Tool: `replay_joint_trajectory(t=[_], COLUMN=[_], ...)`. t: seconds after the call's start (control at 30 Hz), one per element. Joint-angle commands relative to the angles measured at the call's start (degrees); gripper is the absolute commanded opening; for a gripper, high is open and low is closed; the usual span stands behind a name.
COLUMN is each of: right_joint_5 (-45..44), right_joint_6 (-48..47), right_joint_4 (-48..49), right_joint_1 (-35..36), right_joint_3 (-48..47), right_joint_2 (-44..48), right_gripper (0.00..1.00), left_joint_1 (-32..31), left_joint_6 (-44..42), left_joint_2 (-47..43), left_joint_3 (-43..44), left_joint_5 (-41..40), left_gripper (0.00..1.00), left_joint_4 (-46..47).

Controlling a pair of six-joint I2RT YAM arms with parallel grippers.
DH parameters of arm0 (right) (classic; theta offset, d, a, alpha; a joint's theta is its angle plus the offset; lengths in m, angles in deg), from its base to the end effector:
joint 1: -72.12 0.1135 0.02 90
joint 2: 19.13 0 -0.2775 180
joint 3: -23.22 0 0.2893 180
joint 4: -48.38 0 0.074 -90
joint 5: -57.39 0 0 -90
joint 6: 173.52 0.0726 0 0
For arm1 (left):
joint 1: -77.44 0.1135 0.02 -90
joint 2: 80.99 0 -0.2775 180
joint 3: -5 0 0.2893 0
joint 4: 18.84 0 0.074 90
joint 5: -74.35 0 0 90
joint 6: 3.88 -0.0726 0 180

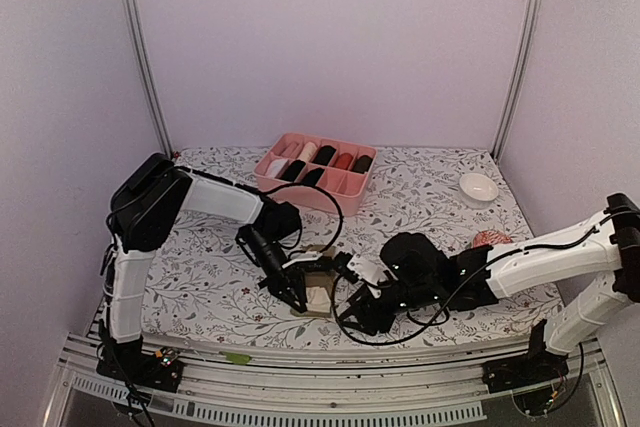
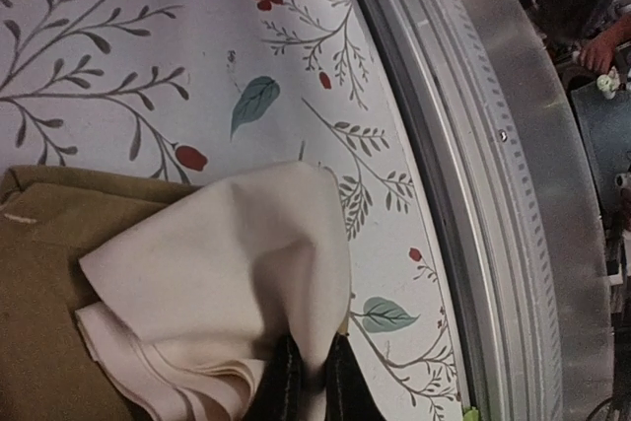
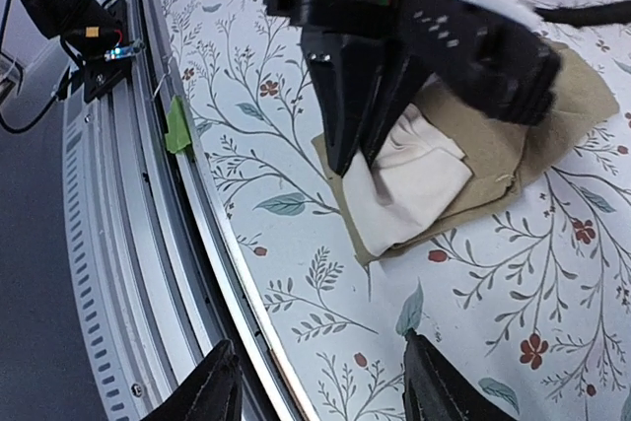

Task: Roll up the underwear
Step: Roll the underwear at the center of the board.

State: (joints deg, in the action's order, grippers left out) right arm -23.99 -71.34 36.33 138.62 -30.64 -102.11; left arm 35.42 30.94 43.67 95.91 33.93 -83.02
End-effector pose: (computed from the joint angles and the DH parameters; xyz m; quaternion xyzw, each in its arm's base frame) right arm 0.1290 0.3240 0.1522 -0.4421 0.7937 0.3142 0.2754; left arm 0.2614 -0.3099 0.0611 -0.6602 -0.6207 0.4227 0.0144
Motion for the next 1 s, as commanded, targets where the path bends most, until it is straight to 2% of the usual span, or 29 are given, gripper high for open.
replay_joint_trajectory(t=[0.0,0.2,0.47,0.63,0.73,0.83,0.87,0.9,0.97], right_joint_5=[-1.0,-1.4,-4.1,-4.4,-5.0,-4.3,-3.6,-2.4,1.0], right_joint_6=[-8.0,-15.3,-23.4,-27.0,-27.6,-27.5,-27.0,-26.5,-24.6], right_joint_4=[2.7,5.5,6.8,6.2,5.7,3.5,2.8,2.2,1.4], right_joint_1=[2.4,3.0,3.0,3.1,3.1,3.1,3.0,3.0,2.8], right_joint_3=[-5.8,-12.4,-14.1,-15.8,-16.3,-17.2,-17.5,-17.6,-17.9], right_joint_2=[-8.4,-18.7,-23.2,-27.2,-29.1,-29.8,-29.4,-28.8,-27.5], right_gripper=[0.57,0.58,0.63,0.59,0.47,0.18,0.07,0.00,0.00], left_joint_1=[1.5,1.7,1.7,1.8,2.1,2.5,2.8,3.2,4.5], left_joint_6=[-4.8,-5.3,-5.7,-5.6,-5.9,-6.0,-5.8,-5.0,-3.9], left_joint_2=[6.8,9.9,11.4,12.1,12.1,11.1,10.3,9.4,5.5], left_joint_3=[3.9,6.4,6.8,7.3,7.5,7.5,7.4,7.0,5.9], left_joint_5=[4.3,5.2,4.9,4.9,5.1,5.2,5.4,5.5,6.5], left_gripper=[0.00,0.00,0.00,0.00,0.00,0.00,0.03,0.06,0.16], left_joint_4=[-12.1,-14.8,-15.7,-15.8,-16.1,-15.9,-15.6,-14.8,-13.0])
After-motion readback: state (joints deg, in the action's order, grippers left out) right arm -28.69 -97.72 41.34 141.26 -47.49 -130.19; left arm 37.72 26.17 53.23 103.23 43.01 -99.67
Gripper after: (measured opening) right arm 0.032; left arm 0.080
